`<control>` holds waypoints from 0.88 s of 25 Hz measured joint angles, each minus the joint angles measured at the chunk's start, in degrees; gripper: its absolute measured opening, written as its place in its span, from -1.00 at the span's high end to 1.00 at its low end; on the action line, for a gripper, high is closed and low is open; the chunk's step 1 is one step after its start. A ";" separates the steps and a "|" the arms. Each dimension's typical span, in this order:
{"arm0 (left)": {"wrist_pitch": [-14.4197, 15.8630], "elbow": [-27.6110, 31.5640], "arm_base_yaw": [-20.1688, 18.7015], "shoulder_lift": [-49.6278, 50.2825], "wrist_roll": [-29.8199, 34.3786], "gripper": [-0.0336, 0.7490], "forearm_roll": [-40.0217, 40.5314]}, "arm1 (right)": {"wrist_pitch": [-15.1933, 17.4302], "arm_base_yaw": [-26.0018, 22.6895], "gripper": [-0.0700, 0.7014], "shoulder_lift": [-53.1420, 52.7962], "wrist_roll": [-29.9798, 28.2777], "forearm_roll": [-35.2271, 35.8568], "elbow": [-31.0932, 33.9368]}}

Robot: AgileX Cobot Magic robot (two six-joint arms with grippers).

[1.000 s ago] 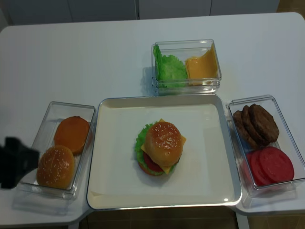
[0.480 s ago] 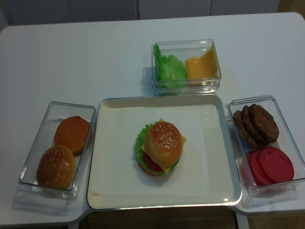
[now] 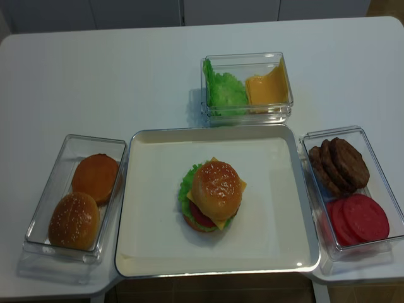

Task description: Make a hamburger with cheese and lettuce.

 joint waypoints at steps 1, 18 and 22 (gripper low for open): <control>0.09 0.00 0.00 -1.23 0.00 -0.22 -0.01 | 0.00 0.00 -0.23 0.00 0.00 0.00 0.00; 0.69 0.46 0.00 -16.01 -0.13 -0.21 -0.01 | 0.00 0.00 -0.23 0.00 0.00 0.00 0.00; 0.72 4.08 0.00 -16.83 -1.13 -0.21 -0.01 | 0.00 0.00 -0.23 0.00 0.00 0.00 0.00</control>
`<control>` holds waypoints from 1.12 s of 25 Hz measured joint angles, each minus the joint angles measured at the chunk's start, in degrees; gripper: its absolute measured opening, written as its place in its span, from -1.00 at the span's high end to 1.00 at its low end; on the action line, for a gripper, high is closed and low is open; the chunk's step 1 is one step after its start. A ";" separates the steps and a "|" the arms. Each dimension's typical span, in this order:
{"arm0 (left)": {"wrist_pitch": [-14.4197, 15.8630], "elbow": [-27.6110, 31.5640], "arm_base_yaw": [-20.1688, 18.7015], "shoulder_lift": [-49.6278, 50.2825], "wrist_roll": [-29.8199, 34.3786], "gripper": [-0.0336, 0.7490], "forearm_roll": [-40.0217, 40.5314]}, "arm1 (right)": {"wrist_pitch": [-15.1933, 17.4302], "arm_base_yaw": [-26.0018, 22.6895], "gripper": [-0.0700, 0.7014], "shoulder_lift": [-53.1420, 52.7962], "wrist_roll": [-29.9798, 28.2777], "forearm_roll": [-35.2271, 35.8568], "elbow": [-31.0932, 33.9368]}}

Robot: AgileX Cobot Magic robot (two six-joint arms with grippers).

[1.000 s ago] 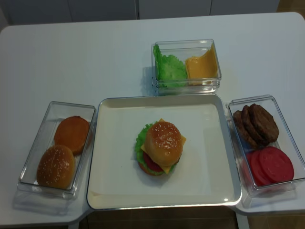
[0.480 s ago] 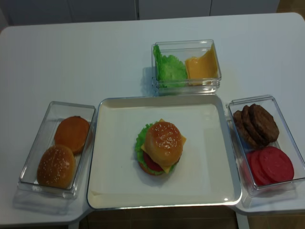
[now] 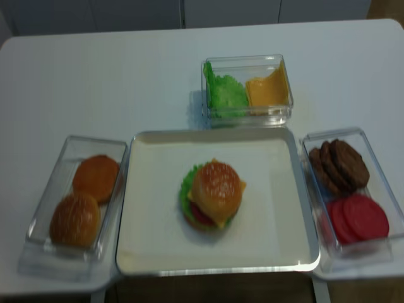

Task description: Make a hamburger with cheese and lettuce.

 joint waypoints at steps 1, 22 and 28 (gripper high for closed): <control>0.10 0.92 0.00 -0.08 -0.20 -0.21 0.00 | 0.00 0.00 -0.22 0.00 0.00 0.00 0.00; 0.10 13.15 0.00 -0.08 -0.47 -0.18 0.00 | 0.00 0.00 -0.22 0.00 -0.12 0.00 0.00; -0.01 16.17 0.00 -0.08 -0.47 -0.17 0.00 | 0.00 0.00 -0.23 0.00 -0.12 0.00 0.00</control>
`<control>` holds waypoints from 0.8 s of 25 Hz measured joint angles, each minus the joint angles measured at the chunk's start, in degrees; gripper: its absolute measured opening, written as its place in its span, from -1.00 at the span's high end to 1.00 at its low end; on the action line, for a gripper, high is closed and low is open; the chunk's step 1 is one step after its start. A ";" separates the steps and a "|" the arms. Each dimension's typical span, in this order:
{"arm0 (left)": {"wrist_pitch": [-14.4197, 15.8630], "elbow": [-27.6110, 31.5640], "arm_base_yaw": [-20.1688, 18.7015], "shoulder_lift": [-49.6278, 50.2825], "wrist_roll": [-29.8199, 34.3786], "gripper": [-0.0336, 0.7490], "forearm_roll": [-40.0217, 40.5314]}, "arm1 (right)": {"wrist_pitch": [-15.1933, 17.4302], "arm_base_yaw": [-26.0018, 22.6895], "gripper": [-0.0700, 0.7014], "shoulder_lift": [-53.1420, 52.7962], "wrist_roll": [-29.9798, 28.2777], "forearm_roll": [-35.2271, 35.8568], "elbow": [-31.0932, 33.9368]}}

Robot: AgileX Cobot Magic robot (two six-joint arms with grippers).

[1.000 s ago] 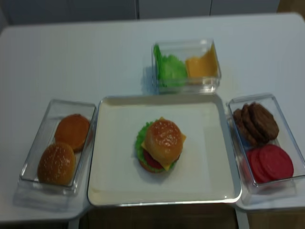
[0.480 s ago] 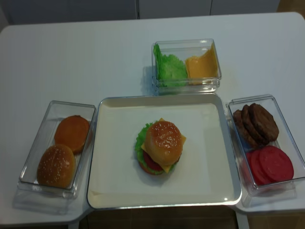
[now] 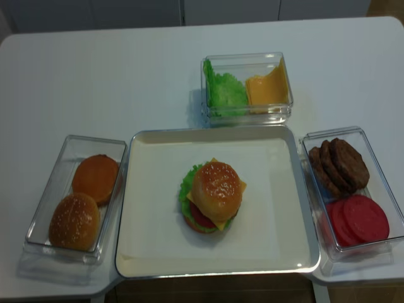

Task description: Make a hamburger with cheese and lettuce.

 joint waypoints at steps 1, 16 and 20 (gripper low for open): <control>0.00 -0.02 0.00 0.00 0.00 -0.17 0.00 | 0.00 0.00 -0.22 0.00 0.00 0.00 0.00; -3.83 1.59 0.00 0.00 2.04 -0.17 -2.84 | 0.00 0.00 -0.22 0.00 0.00 0.00 0.00; -4.70 1.71 0.00 0.00 3.87 -0.17 -3.41 | 0.00 0.00 -0.22 0.00 0.00 0.00 0.00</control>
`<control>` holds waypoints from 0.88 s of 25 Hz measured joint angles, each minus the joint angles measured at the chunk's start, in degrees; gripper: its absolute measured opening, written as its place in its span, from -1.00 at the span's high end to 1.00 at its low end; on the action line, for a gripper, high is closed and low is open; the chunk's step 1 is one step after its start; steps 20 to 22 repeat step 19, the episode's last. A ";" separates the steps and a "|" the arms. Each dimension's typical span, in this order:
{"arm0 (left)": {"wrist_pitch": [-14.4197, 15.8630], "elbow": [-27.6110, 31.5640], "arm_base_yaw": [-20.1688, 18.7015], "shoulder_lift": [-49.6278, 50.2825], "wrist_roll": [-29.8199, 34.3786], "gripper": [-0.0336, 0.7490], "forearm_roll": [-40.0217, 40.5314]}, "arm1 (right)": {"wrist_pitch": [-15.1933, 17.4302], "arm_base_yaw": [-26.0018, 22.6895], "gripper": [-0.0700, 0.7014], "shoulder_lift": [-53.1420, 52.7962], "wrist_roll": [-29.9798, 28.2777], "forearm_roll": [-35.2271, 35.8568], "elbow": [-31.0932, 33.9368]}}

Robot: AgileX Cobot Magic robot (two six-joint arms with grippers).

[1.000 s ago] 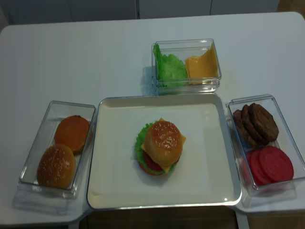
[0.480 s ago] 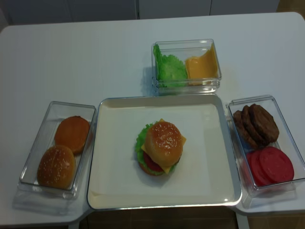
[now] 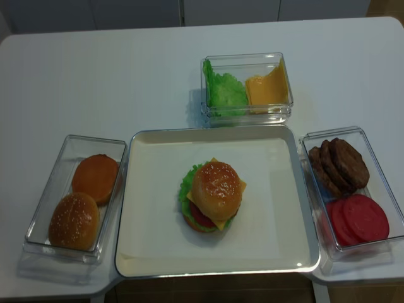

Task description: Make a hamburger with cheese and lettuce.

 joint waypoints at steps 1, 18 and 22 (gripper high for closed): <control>-0.33 0.42 0.00 0.00 0.12 -0.17 0.00 | 0.00 0.00 -0.23 0.00 0.00 0.00 0.00; -1.15 0.92 0.00 0.00 0.55 -0.17 -0.10 | 0.00 0.00 -0.23 0.00 0.11 0.00 0.00; -1.15 0.92 0.00 0.00 0.55 -0.17 -0.10 | 0.00 0.00 -0.23 0.00 0.11 0.00 0.00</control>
